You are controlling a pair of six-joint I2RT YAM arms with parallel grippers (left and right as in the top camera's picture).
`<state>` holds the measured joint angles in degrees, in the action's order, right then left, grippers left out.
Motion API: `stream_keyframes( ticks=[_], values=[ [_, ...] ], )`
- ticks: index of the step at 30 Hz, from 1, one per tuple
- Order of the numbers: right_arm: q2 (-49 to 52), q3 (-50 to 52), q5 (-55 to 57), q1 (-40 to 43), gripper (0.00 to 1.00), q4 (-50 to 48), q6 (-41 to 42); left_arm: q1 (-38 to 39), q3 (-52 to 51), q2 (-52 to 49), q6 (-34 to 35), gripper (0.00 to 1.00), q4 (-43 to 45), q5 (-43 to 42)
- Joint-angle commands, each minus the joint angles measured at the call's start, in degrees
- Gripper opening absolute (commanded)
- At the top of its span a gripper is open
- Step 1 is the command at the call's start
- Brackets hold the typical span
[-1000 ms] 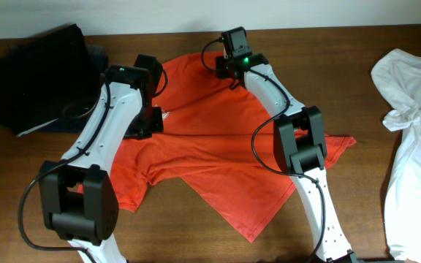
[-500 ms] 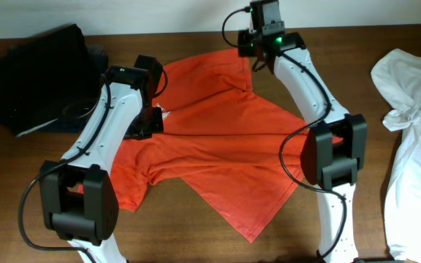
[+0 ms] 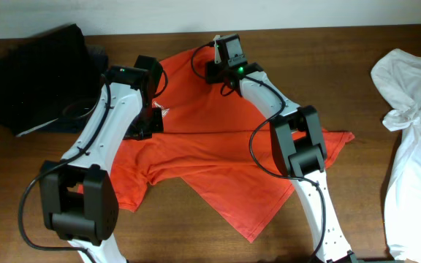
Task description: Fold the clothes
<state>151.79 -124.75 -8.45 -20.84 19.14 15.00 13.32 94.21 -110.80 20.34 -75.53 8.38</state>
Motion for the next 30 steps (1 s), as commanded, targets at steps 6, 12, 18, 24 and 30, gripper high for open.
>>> stream_keyframes(
  ticks=[6, 12, 18, 24, 30],
  values=[
    [-8.3, -14.5, 1.4, 4.2, 0.04, 15.7, -1.6, -0.4, -0.5, -0.1, -0.8, 0.01, 1.5, 0.7],
    [-16.0, -16.9, 1.6, 18.4, 0.04, 58.4, -1.0, -0.5, -0.5, -0.1, -0.2, 0.01, 10.7, -5.7],
    [-16.0, 3.0, 1.6, 28.3, 0.04, 63.6, -1.2, -0.5, -0.5, -0.1, -0.2, 0.00, 12.5, -7.4],
    [-16.0, 24.7, 2.8, 28.7, 0.04, 51.3, -0.9, -0.5, -0.5, -0.1, -0.2, 0.00, 12.5, -7.6],
    [-14.1, 35.8, 13.7, 28.7, 0.04, 21.7, 2.7, -0.5, -0.5, -0.1, -0.3, 0.00, 12.5, -7.2]
  ],
)
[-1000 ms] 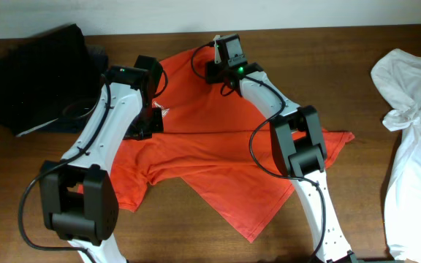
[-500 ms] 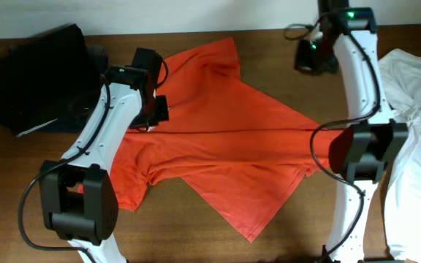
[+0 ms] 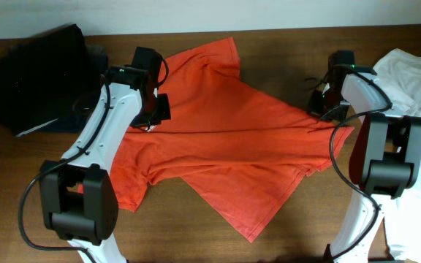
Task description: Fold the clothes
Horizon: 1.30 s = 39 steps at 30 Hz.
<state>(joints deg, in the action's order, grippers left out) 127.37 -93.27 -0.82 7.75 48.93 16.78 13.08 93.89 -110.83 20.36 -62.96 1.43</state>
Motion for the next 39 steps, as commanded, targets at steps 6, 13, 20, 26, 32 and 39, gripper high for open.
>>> stream_keyframes(
  ticks=[6, 13, 20, 26, 32, 39],
  values=[
    [10.1, -5.2, 5.8, 1.2, 0.04, -12.4, -2.0, -0.2, -0.2, -0.2, -0.3, 0.00, 0.0, 0.0],
    [10.4, -33.2, 1.5, 1.2, 0.04, 25.9, -3.2, -0.2, -0.2, -2.6, -0.3, 0.00, 0.2, 0.0],
    [11.0, -11.3, 1.5, 1.2, 0.04, 7.4, -3.2, -0.2, -0.2, -2.6, -0.3, 0.00, 1.3, 0.0],
    [17.6, 1.1, 3.0, 1.3, 0.04, -21.4, -3.2, -0.2, -0.2, -2.6, -0.3, 0.00, 1.9, 3.6],
    [17.6, -1.8, 2.8, 1.3, 0.04, -35.4, -3.2, -0.2, -0.2, -2.6, -0.3, 0.00, 6.5, 4.4],
    [-10.6, -15.7, -3.7, 1.3, 0.34, -2.7, -6.0, -1.6, 0.8, -6.0, -6.1, 0.01, 24.0, 1.0]
  ],
)
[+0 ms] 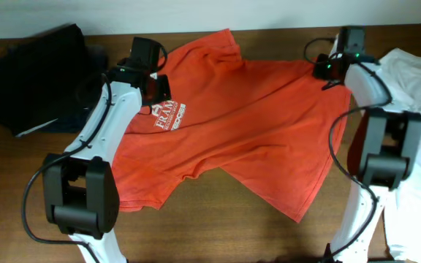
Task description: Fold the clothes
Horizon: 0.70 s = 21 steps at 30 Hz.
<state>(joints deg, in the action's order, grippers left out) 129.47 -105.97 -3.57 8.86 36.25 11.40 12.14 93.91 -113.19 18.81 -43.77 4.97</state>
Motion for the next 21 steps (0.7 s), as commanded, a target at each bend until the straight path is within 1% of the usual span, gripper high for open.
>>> stream_keyframes(
  ticks=[1, 2, 3, 4, 5, 6, 10, 14, 16, 18, 19, 20, 21],
  values=[
    [-14.9, -3.0, -1.0, 0.2, 0.38, 15.7, -0.6, -0.7, 0.7, -5.3, -4.9, 0.01, 7.8, -3.3],
    [-16.3, -3.0, -1.0, 0.2, 0.48, 21.2, -0.6, -0.7, 0.7, -7.6, -4.9, 0.01, 12.4, -3.3],
    [-16.4, -3.0, -1.0, 0.2, 0.73, 26.5, -0.6, -1.0, 0.7, -10.2, -4.9, 0.01, 17.8, -3.3],
    [-15.9, -3.0, -0.9, 0.2, 0.98, 30.0, -0.6, -1.1, 0.7, -11.8, -4.9, 0.00, 21.1, -3.3],
    [-15.7, -2.9, -0.9, 0.2, 0.98, 31.2, -0.6, -1.1, 0.7, -14.4, -7.0, 0.00, 26.7, -3.3],
    [-15.7, -2.9, -0.9, 0.2, 0.98, 31.2, -0.6, -1.1, 0.7, -16.2, -8.0, 0.01, 29.7, -3.3],
    [-15.7, -2.9, -0.9, 0.2, 0.98, 31.2, -0.6, -1.9, 0.7, -23.8, -8.2, 0.01, 40.1, -3.3],
    [-15.7, -2.9, -0.9, 0.2, 0.98, 31.2, -0.6, -4.6, 0.7, -28.2, -8.2, 0.00, 44.9, -2.2],
    [-15.7, -2.9, -0.9, 0.2, 0.98, 31.2, -0.6, -7.5, 0.7, -30.8, -8.2, 0.00, 48.3, -2.2],
    [-15.7, -2.9, -0.9, 0.2, 0.98, 31.2, -0.6, -9.1, 0.8, -31.4, -8.2, 0.01, 51.3, -2.6],
    [-15.7, -2.9, -0.9, 0.2, 0.98, 31.2, -0.6, -9.3, 2.5, -31.4, -8.6, 0.00, 52.3, -2.7],
    [-15.7, -2.9, -0.9, 0.2, 0.98, 31.0, -0.6, -9.3, 5.5, -31.3, -8.9, 0.01, 51.5, -2.7],
    [-15.7, -2.9, -0.9, 0.2, 0.98, 31.0, -0.6, -8.9, 10.2, -30.4, -9.0, 0.00, 48.6, -2.9]
  ],
)
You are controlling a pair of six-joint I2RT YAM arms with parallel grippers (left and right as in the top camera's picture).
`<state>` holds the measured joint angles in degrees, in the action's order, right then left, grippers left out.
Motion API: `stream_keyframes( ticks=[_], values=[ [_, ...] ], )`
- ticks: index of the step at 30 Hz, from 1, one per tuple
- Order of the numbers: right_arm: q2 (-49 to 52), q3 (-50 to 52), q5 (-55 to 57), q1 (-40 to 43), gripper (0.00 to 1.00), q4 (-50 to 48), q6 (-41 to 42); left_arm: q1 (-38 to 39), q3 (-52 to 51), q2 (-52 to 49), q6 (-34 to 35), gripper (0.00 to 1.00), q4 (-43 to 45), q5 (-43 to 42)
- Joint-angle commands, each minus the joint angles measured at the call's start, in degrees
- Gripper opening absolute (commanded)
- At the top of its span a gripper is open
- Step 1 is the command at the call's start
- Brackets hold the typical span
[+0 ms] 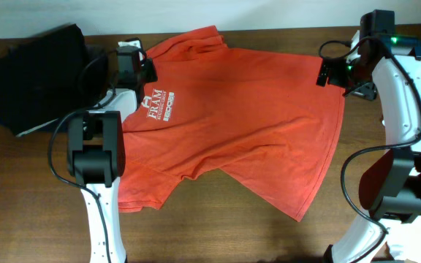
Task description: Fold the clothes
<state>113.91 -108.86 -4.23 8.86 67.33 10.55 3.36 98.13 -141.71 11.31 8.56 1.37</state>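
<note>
An orange T-shirt [254, 124] lies spread on the wooden table, front up, with a white logo [159, 109] on its left chest. Its collar points to the far left edge and its hem trails toward the near right. My left gripper [131, 64] sits at the shirt's far-left shoulder and looks shut on the cloth there. At the far-right corner of the shirt, my right gripper [335, 73] also seems shut on the fabric. The cloth is pulled fairly flat between them, with a few soft folds near the middle.
A pile of black clothes [35, 73] lies at the far left of the table. A white garment shows at the right edge behind the right arm. Bare brown tabletop [232, 234] runs along the near side.
Both grippers have moved outward and farther back, the left to the far-left shoulder and the right further right. The shirt now lies wider and flatter, with its logo shifted slightly left.
At first the shirt lay folded over, both grippers near its far middle. Then the right gripper was at the right edge with the shirt partly opened. After that the logo side showed, and now the shirt is spread wide between the two grippers.
</note>
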Motion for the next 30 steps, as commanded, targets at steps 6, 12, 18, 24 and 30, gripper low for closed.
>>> stream_keyframes(
  ticks=[6, 12, 18, 24, 30],
  values=[
    [-0.2, 0.0, -0.3, 0.2, 0.98, 0.0, 0.2, 2.4, 32.7, 14.5, -1.7, 0.00, -39.1, 0.7],
    [-0.2, 0.0, -4.3, 0.2, 0.98, 0.6, 2.4, 2.2, 33.0, 35.6, 0.5, 0.00, -78.5, 0.9],
    [-0.2, 4.2, -10.4, -2.3, 0.04, 21.5, 2.5, 2.1, 31.1, 35.6, 2.8, 0.00, -95.4, 2.6],
    [-4.5, 35.6, -13.8, -10.1, 0.04, 16.0, 9.2, 2.1, 6.0, 35.6, 6.0, 0.00, -83.8, 7.0],
    [-16.1, 64.2, -14.0, -10.5, 0.04, -18.5, 15.1, 2.1, -14.8, 35.6, 8.6, 0.00, -66.4, 6.6]
  ],
)
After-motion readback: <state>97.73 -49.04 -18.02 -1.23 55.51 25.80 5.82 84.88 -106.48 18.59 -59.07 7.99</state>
